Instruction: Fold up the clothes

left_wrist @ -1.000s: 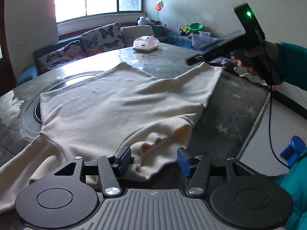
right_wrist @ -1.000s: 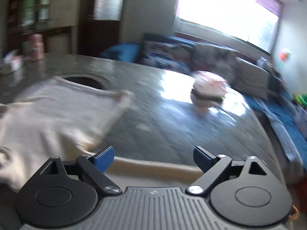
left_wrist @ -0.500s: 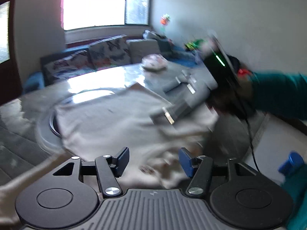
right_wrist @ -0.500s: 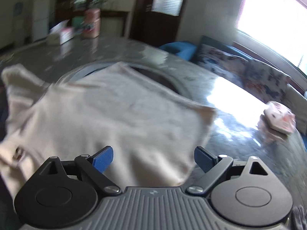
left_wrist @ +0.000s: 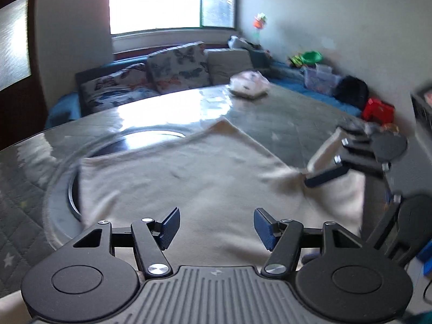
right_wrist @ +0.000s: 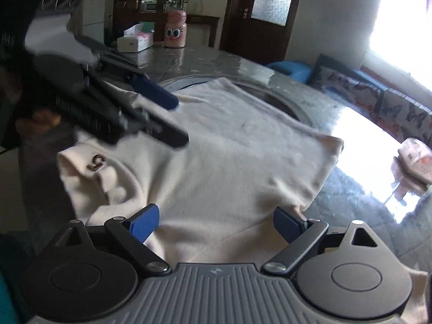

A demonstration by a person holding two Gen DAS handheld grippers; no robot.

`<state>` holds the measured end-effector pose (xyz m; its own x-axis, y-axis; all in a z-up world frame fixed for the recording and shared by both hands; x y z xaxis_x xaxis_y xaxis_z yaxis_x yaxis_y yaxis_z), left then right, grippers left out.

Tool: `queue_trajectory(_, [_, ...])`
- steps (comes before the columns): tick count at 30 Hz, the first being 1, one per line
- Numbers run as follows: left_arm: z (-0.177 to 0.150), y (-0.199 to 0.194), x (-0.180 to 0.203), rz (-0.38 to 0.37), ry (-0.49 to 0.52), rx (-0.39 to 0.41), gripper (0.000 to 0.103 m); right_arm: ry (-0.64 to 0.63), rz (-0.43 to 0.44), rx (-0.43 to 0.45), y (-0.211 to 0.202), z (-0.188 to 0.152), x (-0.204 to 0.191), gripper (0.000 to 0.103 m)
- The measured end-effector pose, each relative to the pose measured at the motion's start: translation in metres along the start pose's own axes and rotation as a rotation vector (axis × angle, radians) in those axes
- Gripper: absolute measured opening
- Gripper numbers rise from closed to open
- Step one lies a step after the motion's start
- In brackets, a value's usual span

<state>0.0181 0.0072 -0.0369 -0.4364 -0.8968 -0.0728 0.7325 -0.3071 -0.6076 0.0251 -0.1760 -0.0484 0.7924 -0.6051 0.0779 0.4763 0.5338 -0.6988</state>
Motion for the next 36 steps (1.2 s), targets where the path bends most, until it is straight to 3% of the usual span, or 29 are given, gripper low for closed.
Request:
queue_trajectory(5, [-0.033, -0.009, 0.006, 0.036, 0.054, -0.022, 0.064, 0.007, -0.011, 0.007, -0.004, 0.008, 0.01, 0.095])
queue_trajectory(10, [-0.047, -0.029, 0.002, 0.055, 0.005, -0.01, 0.064, 0.083, -0.066, 0.061, 0.001, 0.028, 0.026, 0.099])
queue_trajectory(14, [-0.055, -0.039, -0.001, 0.066, -0.028, -0.016, 0.071, 0.085, -0.068, 0.065, 0.022, 0.036, 0.02, 0.101])
queue_trajectory(19, [-0.06, -0.05, -0.011, 0.051, -0.098, -0.016, 0.074, -0.025, -0.077, 0.045, 0.036, 0.027, -0.008, 0.103])
queue_trajectory(26, [-0.061, -0.074, -0.028, 0.045, -0.175, 0.029, 0.08, -0.145, -0.065, 0.061, 0.017, 0.018, -0.031, 0.103])
queue_trajectory(28, [-0.061, -0.083, -0.042, 0.078, -0.22, 0.049, 0.082, -0.158, -0.06, 0.054, 0.016, 0.022, -0.03, 0.103])
queue_trajectory(36, [-0.084, -0.108, -0.121, 0.333, -0.399, 0.03, 0.082, -0.071, -0.036, 0.077, 0.035, 0.048, -0.031, 0.103])
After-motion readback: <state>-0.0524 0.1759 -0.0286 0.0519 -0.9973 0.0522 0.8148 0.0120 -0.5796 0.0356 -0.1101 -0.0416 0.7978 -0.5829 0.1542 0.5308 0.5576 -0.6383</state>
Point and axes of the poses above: each gripper's, at about its wrist camera, not at the fingertips, and y roughly the way its jaws point, x to its right, z to its top, the point moved 5 cm from there along y, roughly the way its jaws point, and after that the axes turned 4 degrees about y, right-handed, at the moved point
